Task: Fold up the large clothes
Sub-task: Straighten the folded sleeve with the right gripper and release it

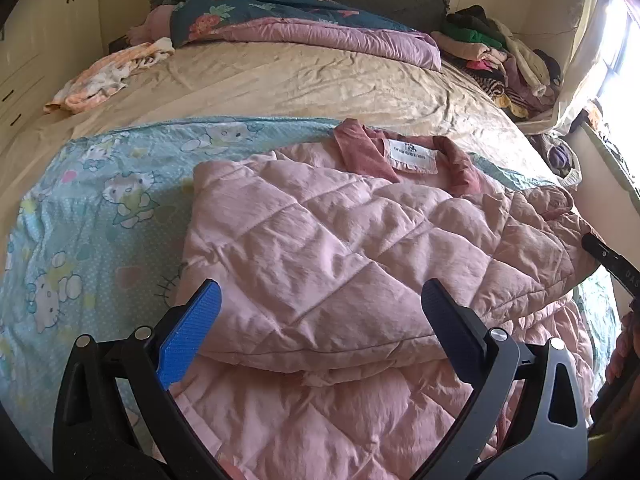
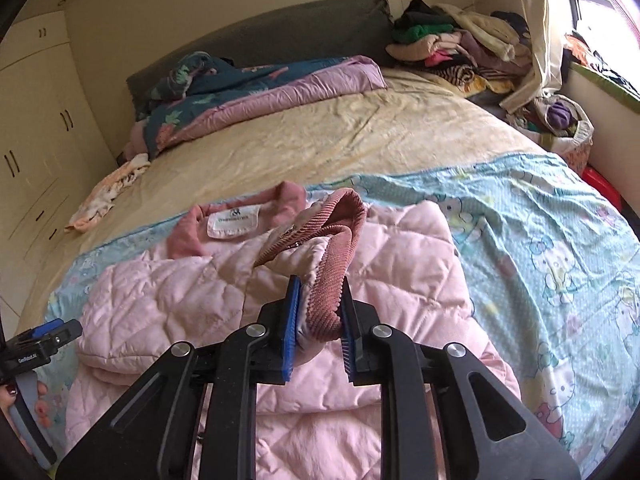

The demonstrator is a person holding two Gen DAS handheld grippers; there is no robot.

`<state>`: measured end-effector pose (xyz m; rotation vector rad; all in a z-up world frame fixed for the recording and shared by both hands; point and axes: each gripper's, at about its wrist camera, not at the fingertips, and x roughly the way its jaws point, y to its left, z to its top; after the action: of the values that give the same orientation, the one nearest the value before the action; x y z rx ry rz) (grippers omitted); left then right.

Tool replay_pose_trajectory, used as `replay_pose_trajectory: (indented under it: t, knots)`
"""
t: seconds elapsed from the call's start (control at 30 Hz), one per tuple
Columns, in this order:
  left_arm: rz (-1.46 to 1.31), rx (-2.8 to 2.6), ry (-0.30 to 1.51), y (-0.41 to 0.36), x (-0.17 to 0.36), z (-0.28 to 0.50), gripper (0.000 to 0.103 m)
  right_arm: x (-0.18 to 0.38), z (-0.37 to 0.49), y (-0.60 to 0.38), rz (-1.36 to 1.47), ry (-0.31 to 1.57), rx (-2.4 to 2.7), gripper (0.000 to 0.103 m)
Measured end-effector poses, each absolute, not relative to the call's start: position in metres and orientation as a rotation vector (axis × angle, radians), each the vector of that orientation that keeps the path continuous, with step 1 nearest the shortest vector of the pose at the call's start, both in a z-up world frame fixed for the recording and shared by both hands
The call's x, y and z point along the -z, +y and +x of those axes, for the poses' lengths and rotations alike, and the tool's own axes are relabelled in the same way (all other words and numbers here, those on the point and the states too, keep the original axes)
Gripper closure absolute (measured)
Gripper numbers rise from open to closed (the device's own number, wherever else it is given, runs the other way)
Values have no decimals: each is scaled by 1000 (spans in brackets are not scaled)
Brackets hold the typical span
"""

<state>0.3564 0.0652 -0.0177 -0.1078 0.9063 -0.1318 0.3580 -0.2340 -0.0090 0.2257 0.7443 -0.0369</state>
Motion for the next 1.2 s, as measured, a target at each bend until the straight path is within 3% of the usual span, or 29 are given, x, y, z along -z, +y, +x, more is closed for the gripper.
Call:
replay_pose_trajectory:
  t: [0.13, 0.3, 0.43, 0.5, 0.87, 1.2]
  knots:
    - [-104, 133, 913, 60, 20, 357, 9, 12, 357, -239, 256, 765, 59, 71]
    - [-78, 158, 913, 52, 24, 355, 9, 7, 350, -242, 260, 743, 61, 51]
    - [-67, 162, 938, 50, 33, 359, 9, 2, 343, -236, 272, 727, 24, 47]
    - [-49, 141, 979, 49, 45, 365, 9, 0, 342, -228, 267, 735, -14, 40]
    - [-60, 138, 1035, 54, 80, 376, 8, 15, 365, -161, 129, 853, -189, 37]
    - [-56, 147, 1023, 53, 77, 375, 8, 101, 416, -126, -60, 1079, -141, 31]
